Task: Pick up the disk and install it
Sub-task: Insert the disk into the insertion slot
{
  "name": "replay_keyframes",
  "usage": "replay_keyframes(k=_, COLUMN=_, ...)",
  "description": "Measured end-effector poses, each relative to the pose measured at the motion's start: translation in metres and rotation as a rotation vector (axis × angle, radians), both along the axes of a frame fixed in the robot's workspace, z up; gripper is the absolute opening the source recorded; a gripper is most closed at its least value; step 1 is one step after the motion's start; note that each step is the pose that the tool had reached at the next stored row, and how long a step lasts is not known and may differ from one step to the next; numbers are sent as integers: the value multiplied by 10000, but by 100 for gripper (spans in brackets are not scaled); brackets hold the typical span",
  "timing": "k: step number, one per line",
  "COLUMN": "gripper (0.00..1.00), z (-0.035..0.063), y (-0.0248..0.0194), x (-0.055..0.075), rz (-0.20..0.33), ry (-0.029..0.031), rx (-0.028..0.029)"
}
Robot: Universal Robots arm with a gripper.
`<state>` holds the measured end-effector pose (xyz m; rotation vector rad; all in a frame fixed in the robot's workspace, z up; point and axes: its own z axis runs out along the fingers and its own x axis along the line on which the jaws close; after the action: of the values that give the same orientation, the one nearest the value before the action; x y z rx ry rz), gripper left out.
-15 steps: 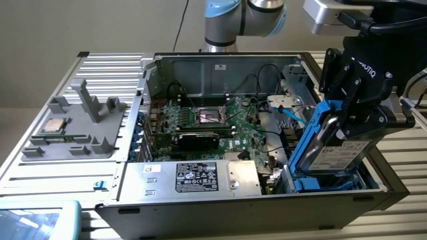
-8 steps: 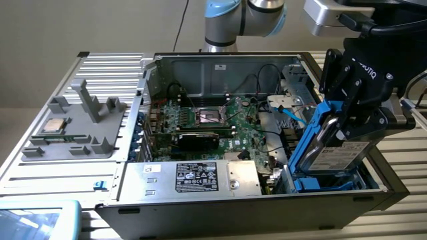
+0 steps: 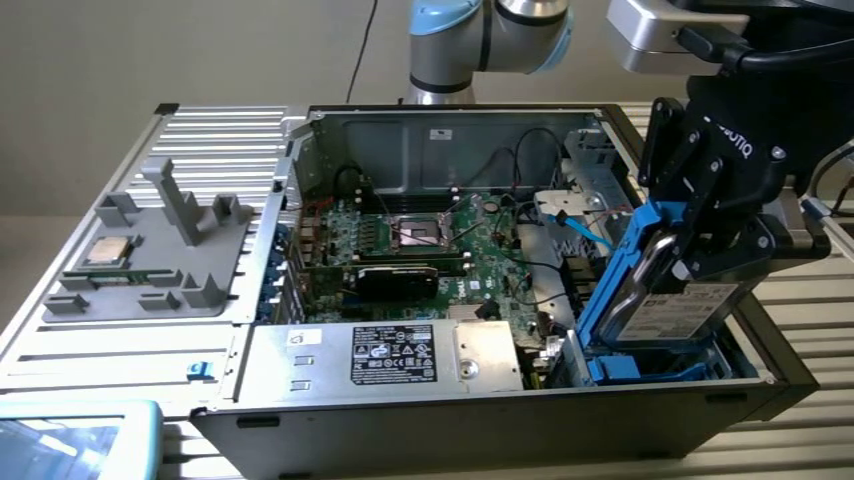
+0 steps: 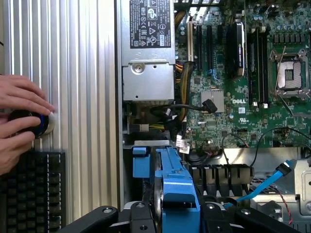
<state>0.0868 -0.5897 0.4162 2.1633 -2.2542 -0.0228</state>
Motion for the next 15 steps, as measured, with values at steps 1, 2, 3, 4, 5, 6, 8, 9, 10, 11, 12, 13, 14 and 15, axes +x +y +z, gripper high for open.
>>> replay_keyframes(k=1, gripper=37, z=0, y=0, x=-3, rz=0, ry=1, rx=0)
replay_keyframes(k=2, gripper=37, z=-2, y=0, x=-5, rz=1, ry=1, rx=1)
replay_keyframes(k=3, gripper=37, z=-2, y=0, x=-7, rz=1, ry=1, rx=1)
replay_keyframes(k=4, gripper=37, z=-3, y=0, x=-8, rz=2, ry=1, rx=2)
replay_keyframes(k=5, gripper=37, z=-3, y=0, x=-8, rz=2, ry=1, rx=2)
replay_keyframes(k=6, gripper=37, z=-3, y=0, x=-9, rz=1, ry=1, rx=1)
replay_keyframes(k=8, gripper=37, z=-3, y=0, x=-9, rz=1, ry=1, rx=1)
replay_keyframes(k=9, gripper=37, z=-3, y=0, x=-9, rz=0, ry=1, rx=1)
replay_keyframes(k=10, gripper=37, z=-3, y=0, x=-9, rz=1, ry=1, rx=1)
replay_keyframes(k=11, gripper=37, z=-4, y=0, x=-9, rz=1, ry=1, rx=1)
replay_keyframes(k=12, gripper=37, z=-4, y=0, x=-9, rz=0, ry=1, rx=1)
replay_keyframes(k=13, gripper=37, z=-5, y=1, x=-8, rz=1, ry=1, rx=0)
replay_keyframes(k=14, gripper=37, z=-5, y=0, x=-8, rz=1, ry=1, rx=1)
replay_keyframes(k=15, gripper=37, z=-7, y=-2, x=-9, rz=0, ry=1, rx=4)
